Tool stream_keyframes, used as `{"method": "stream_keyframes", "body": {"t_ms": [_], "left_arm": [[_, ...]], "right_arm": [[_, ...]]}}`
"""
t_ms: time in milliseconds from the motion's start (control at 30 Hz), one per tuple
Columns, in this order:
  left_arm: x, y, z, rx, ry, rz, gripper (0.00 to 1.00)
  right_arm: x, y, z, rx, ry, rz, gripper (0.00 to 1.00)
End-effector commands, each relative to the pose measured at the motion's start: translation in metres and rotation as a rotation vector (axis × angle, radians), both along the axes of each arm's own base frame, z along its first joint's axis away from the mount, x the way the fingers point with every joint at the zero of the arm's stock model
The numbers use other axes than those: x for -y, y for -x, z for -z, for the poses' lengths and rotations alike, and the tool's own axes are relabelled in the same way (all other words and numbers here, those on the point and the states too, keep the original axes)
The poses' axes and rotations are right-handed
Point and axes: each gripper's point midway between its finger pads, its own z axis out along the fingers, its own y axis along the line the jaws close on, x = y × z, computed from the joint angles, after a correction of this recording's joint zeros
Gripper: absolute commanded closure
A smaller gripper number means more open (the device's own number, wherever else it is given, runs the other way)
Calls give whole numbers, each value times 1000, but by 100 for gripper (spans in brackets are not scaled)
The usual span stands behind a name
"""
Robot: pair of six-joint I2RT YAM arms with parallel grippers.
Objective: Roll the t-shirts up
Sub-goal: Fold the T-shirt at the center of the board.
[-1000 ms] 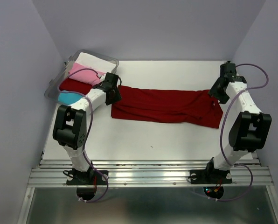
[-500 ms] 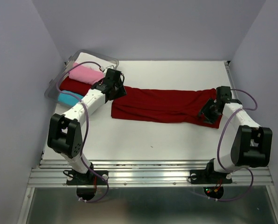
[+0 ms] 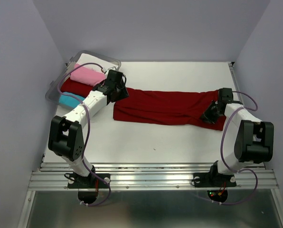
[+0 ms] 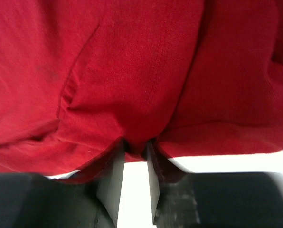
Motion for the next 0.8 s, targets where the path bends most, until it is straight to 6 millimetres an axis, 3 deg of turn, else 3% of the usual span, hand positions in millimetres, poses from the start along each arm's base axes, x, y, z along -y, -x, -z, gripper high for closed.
{"method": "stream_keyframes", "body": {"t_ms": [0, 33, 67, 100, 400, 533, 633, 767], "left_arm": [[1, 5, -17, 37, 6, 16, 44], [1, 5, -18, 38, 7, 16, 44], [1, 4, -18, 38, 6, 15, 44], [1, 4, -18, 38, 6, 15, 44], [6, 3, -5, 4, 4, 40, 44], [9, 4, 4, -18, 1, 52, 44], [12, 4, 8, -29, 4, 66, 44], [17, 5, 16, -51, 1, 83, 44]], "right_arm": [[-2, -22, -14, 72, -7, -1, 83], [-2, -24, -16, 79, -6, -3, 83], [-2, -28, -20, 95, -6, -1, 95], [-1, -32, -24, 109, -5, -1, 99], [-6, -83, -56, 232, -7, -25, 99], [-11, -108, -49, 239, -2, -38, 99], [-19, -129, -56, 270, -2, -54, 99], [-34, -151, -45, 262, 3, -94, 99]]}}
